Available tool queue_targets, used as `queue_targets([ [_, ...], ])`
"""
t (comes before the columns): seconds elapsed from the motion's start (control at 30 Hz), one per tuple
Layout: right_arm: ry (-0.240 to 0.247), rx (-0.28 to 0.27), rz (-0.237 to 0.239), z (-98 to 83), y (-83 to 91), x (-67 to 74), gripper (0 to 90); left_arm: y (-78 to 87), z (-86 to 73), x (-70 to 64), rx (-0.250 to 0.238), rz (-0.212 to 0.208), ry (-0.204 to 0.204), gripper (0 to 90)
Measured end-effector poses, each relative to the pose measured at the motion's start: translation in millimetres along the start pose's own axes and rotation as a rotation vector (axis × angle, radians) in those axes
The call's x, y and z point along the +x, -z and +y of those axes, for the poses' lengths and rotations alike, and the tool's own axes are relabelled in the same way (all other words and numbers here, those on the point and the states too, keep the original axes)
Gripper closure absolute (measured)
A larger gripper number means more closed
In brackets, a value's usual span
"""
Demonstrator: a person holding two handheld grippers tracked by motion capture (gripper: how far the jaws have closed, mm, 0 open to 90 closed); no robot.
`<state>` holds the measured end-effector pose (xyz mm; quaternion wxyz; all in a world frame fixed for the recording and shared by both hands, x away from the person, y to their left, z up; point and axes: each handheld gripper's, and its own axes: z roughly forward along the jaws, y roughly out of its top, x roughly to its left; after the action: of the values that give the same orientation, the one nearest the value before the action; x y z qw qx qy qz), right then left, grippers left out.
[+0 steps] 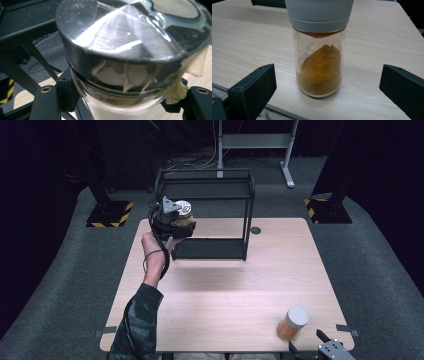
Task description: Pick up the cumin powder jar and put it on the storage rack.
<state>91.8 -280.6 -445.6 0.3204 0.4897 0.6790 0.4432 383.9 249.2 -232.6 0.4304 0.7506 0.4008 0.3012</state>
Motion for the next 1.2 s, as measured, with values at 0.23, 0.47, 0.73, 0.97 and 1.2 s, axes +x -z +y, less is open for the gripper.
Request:
queue_targets([
  [0.23, 0.003, -0.004, -0.001, -0.2, 0.3, 0.3, 0.0, -0.9, 7.2, -0.8, 0.008, -0.004, -0.007, 30.4],
  [0.47, 0.003, -0.006, 0.002, -0.4, 0.6, 0.7, 0.0, 1.2, 19.3, -0.8, 0.009, 0.006, -0.021, 30.4],
  [0.73, 0.005, -0.013, 0.003, -0.6, 1.8, 1.0, 0.0, 6.0, 33.6, 2.7, 0.010, 0.009, -0.021, 30.4],
  [0.97, 0.010, -0.012, 0.008, -0.3, 1.3, 2.2, 0.0, 9.3, 45.2, 7.0, 0.017, 0.010, -0.023, 30.4],
  [1.2, 0.009, -0.013, 0.007, -0.7, 1.4, 2.2, 0.0, 13.5, 60.4, 7.1, 0.025, 0.015, -0.040, 30.4],
])
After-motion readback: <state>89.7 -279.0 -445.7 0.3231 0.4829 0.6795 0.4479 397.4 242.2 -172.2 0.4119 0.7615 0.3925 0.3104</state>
